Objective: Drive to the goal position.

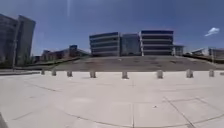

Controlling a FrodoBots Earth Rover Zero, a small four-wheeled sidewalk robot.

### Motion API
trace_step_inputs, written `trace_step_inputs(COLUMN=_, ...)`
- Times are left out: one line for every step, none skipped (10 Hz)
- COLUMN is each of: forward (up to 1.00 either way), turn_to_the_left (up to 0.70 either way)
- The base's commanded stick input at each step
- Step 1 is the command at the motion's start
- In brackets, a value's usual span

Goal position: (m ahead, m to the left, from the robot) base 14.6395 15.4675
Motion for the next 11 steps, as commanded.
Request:
trace_step_inputs(forward=0.70, turn_to_the_left=0.00)
trace_step_inputs(forward=0.70, turn_to_the_left=0.00)
trace_step_inputs(forward=0.70, turn_to_the_left=0.00)
trace_step_inputs(forward=0.69, turn_to_the_left=0.00)
trace_step_inputs(forward=0.70, turn_to_the_left=0.00)
trace_step_inputs(forward=0.70, turn_to_the_left=0.00)
trace_step_inputs(forward=0.69, turn_to_the_left=0.00)
trace_step_inputs(forward=0.70, turn_to_the_left=0.00)
trace_step_inputs(forward=0.70, turn_to_the_left=0.00)
trace_step_inputs(forward=0.70, turn_to_the_left=0.00)
trace_step_inputs(forward=0.70, turn_to_the_left=0.00)
